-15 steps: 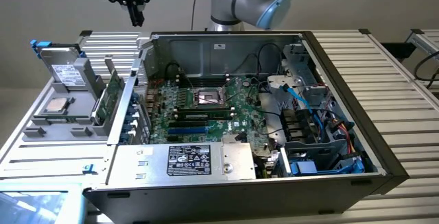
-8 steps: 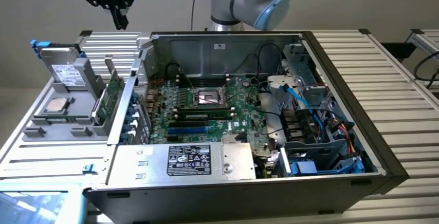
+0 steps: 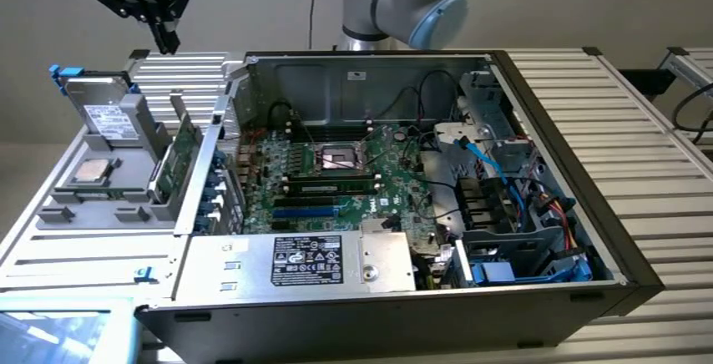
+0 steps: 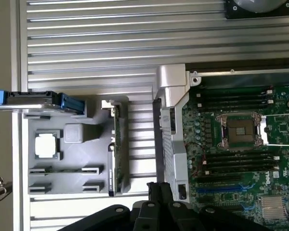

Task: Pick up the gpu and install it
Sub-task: 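Reach for the gpu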

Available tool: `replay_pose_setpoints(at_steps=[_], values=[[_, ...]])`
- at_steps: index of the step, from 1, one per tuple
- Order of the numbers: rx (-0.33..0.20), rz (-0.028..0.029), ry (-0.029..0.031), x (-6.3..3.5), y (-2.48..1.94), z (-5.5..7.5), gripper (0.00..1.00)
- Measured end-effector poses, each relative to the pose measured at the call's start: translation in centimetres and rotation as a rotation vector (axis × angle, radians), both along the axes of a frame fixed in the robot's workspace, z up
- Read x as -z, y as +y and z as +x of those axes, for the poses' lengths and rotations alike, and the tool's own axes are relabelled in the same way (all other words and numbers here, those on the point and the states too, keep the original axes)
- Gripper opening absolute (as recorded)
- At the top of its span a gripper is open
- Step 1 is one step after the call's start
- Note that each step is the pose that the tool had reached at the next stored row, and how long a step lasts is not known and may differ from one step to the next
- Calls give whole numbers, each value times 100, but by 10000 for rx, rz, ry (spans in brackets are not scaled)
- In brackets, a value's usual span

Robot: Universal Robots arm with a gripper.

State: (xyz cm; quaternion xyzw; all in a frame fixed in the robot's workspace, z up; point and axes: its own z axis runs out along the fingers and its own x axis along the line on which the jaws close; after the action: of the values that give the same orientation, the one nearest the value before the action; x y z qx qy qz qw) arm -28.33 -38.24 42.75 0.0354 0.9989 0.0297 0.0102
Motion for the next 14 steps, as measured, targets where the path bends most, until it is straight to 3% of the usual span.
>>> replay_pose_setpoints(at_steps=[9, 14], values=[[-1, 0, 0, 130, 64, -402, 12], [-1, -1, 0, 220, 72, -446, 12]])
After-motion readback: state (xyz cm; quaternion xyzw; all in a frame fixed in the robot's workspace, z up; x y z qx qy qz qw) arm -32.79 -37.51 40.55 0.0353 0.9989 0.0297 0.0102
